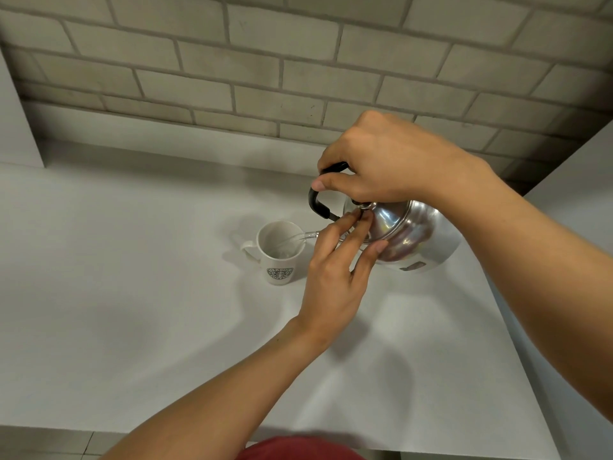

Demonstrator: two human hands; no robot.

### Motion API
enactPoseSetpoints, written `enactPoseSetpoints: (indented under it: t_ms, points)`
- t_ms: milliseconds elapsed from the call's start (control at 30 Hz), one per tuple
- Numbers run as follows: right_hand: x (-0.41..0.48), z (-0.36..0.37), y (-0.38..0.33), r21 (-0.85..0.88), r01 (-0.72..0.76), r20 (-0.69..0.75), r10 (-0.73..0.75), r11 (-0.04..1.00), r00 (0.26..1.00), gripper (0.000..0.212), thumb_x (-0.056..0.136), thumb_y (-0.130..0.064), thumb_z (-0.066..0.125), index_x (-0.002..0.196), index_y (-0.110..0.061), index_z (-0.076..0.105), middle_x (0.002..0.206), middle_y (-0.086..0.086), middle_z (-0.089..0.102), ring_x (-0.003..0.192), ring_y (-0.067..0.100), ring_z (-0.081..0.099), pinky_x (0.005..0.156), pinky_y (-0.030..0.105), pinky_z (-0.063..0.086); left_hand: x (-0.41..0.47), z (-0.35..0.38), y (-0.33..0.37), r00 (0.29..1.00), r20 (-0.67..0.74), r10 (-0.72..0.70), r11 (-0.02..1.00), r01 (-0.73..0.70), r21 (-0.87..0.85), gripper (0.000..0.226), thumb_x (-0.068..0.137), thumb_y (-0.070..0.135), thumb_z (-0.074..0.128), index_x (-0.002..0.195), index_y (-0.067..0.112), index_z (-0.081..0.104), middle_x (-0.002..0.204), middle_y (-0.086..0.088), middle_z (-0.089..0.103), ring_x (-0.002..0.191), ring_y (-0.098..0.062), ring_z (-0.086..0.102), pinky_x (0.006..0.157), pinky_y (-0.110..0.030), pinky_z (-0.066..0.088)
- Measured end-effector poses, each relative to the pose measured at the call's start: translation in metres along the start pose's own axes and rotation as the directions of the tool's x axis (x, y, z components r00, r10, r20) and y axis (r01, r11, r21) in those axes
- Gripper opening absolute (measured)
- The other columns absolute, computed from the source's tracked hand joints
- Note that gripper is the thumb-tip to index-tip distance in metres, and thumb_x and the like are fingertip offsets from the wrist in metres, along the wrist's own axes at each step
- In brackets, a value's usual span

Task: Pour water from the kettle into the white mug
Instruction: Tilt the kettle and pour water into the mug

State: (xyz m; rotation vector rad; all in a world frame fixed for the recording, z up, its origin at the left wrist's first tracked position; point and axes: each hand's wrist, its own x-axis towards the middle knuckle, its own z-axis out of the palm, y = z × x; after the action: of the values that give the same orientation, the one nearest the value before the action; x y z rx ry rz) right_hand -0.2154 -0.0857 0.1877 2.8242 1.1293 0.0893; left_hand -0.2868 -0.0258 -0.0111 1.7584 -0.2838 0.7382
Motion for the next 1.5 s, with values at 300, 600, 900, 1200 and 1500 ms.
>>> enactPoseSetpoints:
  t_ms: [300, 600, 900, 1200, 1500]
  points:
    - [0.005, 0.001, -0.003, -0.005, -0.001, 0.015, 0.001, 1.000, 1.000, 0.040, 0.100, -0.056, 0.056, 0.100, -0.023, 0.079, 0.063, -0.003, 0.053, 0.071, 0.031, 0.061, 0.056, 0.034, 0.043, -0.001, -0.002, -0.001, 1.000, 0.001, -0.025, 1.000, 0.025, -0.005, 0.042, 0.098, 0.018, 0.071, 0.139, 0.013, 0.063, 0.137, -0.007, 0.061, 0.132, -0.015, 0.058, 0.112, -0.019, 0.041]
    - [0.009, 0.001, -0.006, -0.026, 0.002, 0.038, -0.001, 1.000, 0.999, 0.041, 0.100, -0.057, 0.056, 0.099, -0.022, 0.078, 0.065, -0.003, 0.052, 0.073, 0.033, 0.061, 0.058, 0.035, 0.045, -0.001, -0.003, 0.001, 0.999, -0.006, -0.044, 0.999, 0.044, -0.011, 0.041, 0.098, 0.016, 0.070, 0.139, 0.012, 0.064, 0.136, -0.007, 0.061, 0.132, -0.013, 0.058, 0.112, -0.019, 0.041]
    - [0.009, -0.003, -0.008, -0.023, 0.005, 0.039, -0.004, 1.000, 0.999, 0.041, 0.099, -0.057, 0.057, 0.102, -0.022, 0.079, 0.069, 0.001, 0.060, 0.076, 0.033, 0.063, 0.062, 0.040, 0.053, -0.001, -0.003, 0.000, 0.999, -0.011, -0.046, 0.999, 0.046, -0.027, 0.041, 0.099, 0.019, 0.069, 0.139, 0.012, 0.063, 0.137, -0.006, 0.060, 0.133, -0.013, 0.058, 0.112, -0.023, 0.043]
    - [0.011, -0.003, -0.010, -0.015, -0.001, 0.049, 0.001, 1.000, 0.999, 0.041, 0.098, -0.057, 0.059, 0.101, -0.022, 0.079, 0.066, -0.003, 0.057, 0.074, 0.031, 0.064, 0.060, 0.037, 0.050, -0.001, -0.003, -0.001, 0.999, -0.016, -0.044, 0.998, 0.043, -0.040, 0.041, 0.099, 0.019, 0.069, 0.139, 0.012, 0.063, 0.136, -0.005, 0.061, 0.132, -0.013, 0.058, 0.112, -0.022, 0.042]
    - [0.012, -0.005, -0.010, -0.031, 0.002, 0.058, 0.000, 1.000, 0.998, 0.041, 0.098, -0.057, 0.058, 0.101, -0.022, 0.079, 0.067, -0.003, 0.055, 0.075, 0.032, 0.064, 0.064, 0.043, 0.056, 0.001, -0.002, 0.000, 0.999, -0.019, -0.047, 0.998, 0.047, -0.040, 0.040, 0.099, 0.022, 0.067, 0.138, 0.012, 0.064, 0.135, -0.005, 0.061, 0.131, -0.012, 0.059, 0.111, -0.022, 0.042]
